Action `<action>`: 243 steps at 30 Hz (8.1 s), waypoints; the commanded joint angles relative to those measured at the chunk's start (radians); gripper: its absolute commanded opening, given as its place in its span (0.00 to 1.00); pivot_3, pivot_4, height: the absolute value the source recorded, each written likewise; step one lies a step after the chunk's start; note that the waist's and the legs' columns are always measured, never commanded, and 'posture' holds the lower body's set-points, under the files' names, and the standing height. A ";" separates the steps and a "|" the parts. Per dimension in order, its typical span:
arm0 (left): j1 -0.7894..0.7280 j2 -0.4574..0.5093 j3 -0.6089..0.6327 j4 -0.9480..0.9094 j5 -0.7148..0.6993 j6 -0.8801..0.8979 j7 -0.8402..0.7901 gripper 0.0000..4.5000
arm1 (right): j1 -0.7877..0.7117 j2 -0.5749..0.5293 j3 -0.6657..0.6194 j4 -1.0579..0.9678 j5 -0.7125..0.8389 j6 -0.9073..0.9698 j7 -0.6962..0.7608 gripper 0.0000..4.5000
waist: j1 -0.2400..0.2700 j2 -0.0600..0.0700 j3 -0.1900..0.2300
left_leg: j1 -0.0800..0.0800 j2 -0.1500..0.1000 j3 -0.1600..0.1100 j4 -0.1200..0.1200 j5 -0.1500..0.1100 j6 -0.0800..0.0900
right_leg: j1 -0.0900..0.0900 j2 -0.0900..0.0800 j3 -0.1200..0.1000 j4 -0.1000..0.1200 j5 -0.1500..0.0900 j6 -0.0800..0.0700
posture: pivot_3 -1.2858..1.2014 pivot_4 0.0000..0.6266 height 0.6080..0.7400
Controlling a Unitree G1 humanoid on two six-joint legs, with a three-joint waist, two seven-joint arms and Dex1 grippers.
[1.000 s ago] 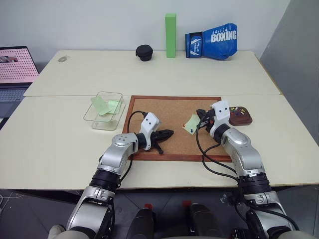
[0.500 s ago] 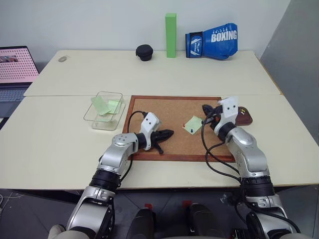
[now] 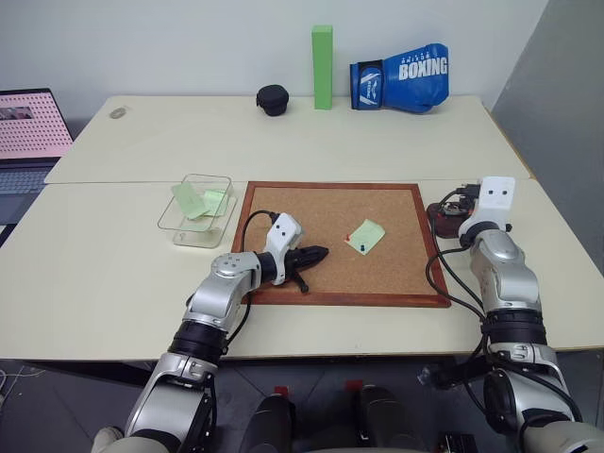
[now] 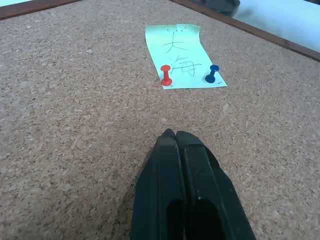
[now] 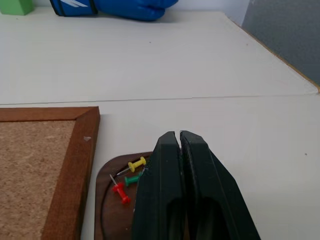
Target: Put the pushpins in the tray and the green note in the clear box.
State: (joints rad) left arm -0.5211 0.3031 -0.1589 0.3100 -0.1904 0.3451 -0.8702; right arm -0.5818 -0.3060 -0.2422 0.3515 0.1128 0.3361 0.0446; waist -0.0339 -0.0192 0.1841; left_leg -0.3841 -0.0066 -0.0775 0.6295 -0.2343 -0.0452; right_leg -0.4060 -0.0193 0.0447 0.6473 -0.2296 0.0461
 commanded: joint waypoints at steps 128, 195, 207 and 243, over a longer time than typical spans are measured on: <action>0.023 0.007 -0.047 -0.023 0.018 0.036 -0.030 0.00 | 0.022 0.000 -0.008 -0.047 0.044 -0.023 0.067 0.01 | 0.001 0.000 0.000 | 0.000 0.000 0.000 0.000 0.000 0.000 | 0.000 0.000 0.000 -0.001 0.000 0.000 | 0.52 0.24 1.00; 0.054 0.018 -0.026 -0.058 0.014 0.044 -0.006 0.00 | 0.053 0.123 0.412 -0.001 -0.044 -0.219 0.529 0.59 | -0.001 0.000 0.000 | 0.001 0.001 -0.001 0.000 0.000 0.000 | 0.000 0.000 -0.001 -0.001 0.000 0.000 | 0.52 0.24 1.00; 0.060 0.009 -0.031 -0.067 0.011 0.047 0.003 0.00 | 0.067 0.121 0.406 -0.026 -0.041 -0.185 0.541 0.06 | -0.001 0.000 0.000 | 0.001 0.001 -0.001 0.000 0.000 0.000 | 0.000 0.000 -0.001 -0.001 0.000 0.000 | 0.52 0.24 1.00; 0.037 -0.088 0.121 -0.210 -0.216 0.289 0.054 0.28 | 0.013 0.137 0.205 -0.369 0.117 0.083 0.340 0.00 | 0.001 0.000 0.000 | -0.002 0.000 -0.002 0.000 0.000 0.000 | -0.001 0.000 -0.002 -0.001 0.000 0.000 | 0.52 0.24 1.00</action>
State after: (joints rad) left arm -0.4905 0.2166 -0.0493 0.1710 -0.3693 0.6146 -0.8167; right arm -0.5364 -0.1824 0.0035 0.0061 0.2107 0.4129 0.4224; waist -0.0329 -0.0191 0.1845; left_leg -0.3864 -0.0063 -0.0792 0.6292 -0.2345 -0.0453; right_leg -0.4072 -0.0195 0.0430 0.6458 -0.2298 0.0462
